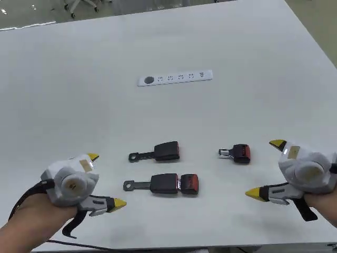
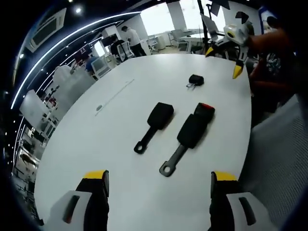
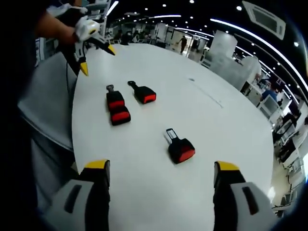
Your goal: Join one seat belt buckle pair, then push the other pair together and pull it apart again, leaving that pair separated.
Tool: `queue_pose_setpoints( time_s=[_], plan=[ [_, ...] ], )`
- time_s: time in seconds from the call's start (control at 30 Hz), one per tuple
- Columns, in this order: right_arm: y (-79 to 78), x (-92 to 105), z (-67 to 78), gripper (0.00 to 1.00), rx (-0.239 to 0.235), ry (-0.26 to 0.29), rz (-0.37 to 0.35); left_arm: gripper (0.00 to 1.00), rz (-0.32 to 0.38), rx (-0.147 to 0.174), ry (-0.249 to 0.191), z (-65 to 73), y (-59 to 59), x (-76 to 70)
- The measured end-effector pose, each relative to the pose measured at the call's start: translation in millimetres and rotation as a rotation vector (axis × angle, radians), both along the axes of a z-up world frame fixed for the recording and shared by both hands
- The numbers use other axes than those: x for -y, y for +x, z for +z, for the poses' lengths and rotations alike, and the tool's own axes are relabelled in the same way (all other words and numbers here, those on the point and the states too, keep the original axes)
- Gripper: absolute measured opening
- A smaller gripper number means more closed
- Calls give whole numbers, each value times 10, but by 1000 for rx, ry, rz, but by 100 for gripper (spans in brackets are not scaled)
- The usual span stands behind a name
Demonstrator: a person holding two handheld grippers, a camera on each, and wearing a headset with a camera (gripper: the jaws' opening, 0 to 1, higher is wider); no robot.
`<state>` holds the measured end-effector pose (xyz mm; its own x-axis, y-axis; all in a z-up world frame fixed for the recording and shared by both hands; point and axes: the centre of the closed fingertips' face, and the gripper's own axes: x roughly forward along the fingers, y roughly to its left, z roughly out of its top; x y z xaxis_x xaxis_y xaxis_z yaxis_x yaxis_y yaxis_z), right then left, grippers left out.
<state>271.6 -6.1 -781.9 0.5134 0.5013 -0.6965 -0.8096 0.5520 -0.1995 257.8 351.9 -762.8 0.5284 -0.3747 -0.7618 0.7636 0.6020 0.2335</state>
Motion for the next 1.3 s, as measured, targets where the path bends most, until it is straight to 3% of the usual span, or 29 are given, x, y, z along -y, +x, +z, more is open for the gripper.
queue_pose_setpoints(
  time_s=[0.1,0.33,0.57,0.67,0.87,1.17,1.3],
  plan=[
    [-85,124,15,100,7,26,-52,99,16,6,-24,50,-110,-48],
    [-252,314,24,100,-5,46,-106,100,109,9,-33,110,-201,-282],
    [-212,208,185,100,21,82,-128,100,137,38,-46,239,-200,-227],
    [-175,145,273,100,42,99,-118,100,120,25,-48,234,-268,-184],
    [-109,201,325,100,59,73,-110,100,112,27,-54,278,-311,-143],
    [-238,276,278,100,37,83,-130,100,127,40,-60,294,-325,-148],
    [-305,266,143,100,-14,81,-153,100,133,29,-64,255,-343,-151]
  ],
)
